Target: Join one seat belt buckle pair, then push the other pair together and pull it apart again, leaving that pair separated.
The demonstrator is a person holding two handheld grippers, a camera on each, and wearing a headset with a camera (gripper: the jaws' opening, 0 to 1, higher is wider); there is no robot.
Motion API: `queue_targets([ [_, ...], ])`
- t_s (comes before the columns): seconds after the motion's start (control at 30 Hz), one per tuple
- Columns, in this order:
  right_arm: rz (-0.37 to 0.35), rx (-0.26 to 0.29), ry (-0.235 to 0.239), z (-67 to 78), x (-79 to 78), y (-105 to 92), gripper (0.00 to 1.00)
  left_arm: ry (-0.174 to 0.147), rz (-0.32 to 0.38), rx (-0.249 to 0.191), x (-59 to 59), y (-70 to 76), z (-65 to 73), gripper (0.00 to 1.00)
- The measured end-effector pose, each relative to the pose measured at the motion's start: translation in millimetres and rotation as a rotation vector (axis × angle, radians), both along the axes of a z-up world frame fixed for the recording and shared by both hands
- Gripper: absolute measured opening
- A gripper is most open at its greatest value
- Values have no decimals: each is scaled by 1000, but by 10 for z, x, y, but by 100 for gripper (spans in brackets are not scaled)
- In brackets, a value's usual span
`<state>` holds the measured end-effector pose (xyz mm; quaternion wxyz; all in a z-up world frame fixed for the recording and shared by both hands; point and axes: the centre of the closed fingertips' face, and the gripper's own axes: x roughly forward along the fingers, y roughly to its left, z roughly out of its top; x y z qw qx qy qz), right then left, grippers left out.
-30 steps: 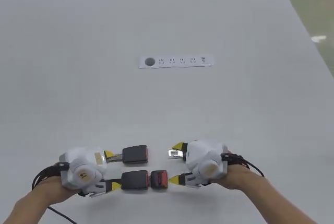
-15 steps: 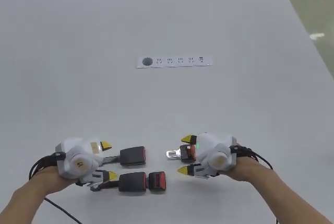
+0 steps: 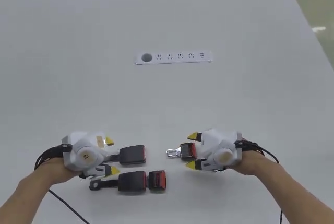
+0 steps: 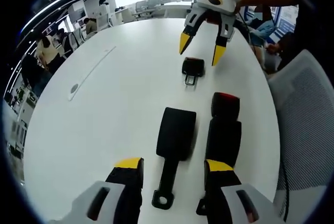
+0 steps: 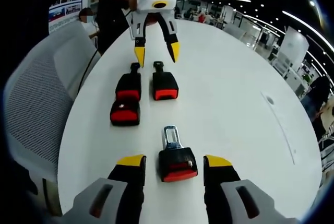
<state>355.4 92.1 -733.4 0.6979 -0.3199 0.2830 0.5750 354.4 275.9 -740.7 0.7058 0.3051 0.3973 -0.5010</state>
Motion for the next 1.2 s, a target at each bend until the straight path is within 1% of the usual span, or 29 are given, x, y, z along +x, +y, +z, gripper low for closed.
queue_targets([
  [0.07, 5, -5, 1, 6, 2, -16, 41, 5, -12, 7, 7, -1, -39, 47],
  [0.23, 22, -17, 6, -17, 12, -48, 39, 18, -39, 16, 20, -50, -73, 46],
  [0.37, 32, -25, 12, -72, 42, -71, 37, 27, -67, 26, 23, -85, -119, 44],
  [0.47, 51, -43, 22, -108, 37, -93, 36, 34, -91, 42, 39, -120, -151, 43],
  [0.53, 63, -50, 32, -140, 32, -100, 35, 39, -98, 44, 49, -127, -162, 43],
  [0.6, 72, -52, 38, -180, 39, -100, 34, 47, -109, 47, 45, -131, -191, 42],
  [0.7, 80, -59, 42, -207, 40, -98, 33, 56, -130, 59, 43, -140, -204, 41],
  [0.73, 83, -62, 47, -214, 33, -96, 33, 63, -139, 63, 36, -147, -216, 41],
  [0.87, 86, -63, 50, -250, 49, -97, 33, 76, -157, 69, 20, -172, -229, 38],
  [0.9, 87, -64, 47, -250, 53, -98, 32, 79, -164, 74, 18, -159, -258, 38],
  [0.93, 90, -66, 40, -245, 62, -99, 31, 79, -171, 77, 16, -154, -271, 37],
  [1.0, 93, -67, 41, -233, 53, -99, 31, 76, -180, 80, 25, -152, -290, 35],
  [1.07, 95, -71, 41, -235, 49, -106, 31, 76, -181, 80, 35, -161, -289, 34],
  [1.13, 99, -74, 39, -243, 49, -111, 31, 68, -188, 81, 51, -165, -291, 32],
  [1.2, 104, -77, 34, -255, 52, -115, 31, 70, -195, 82, 47, -178, -287, 32],
])
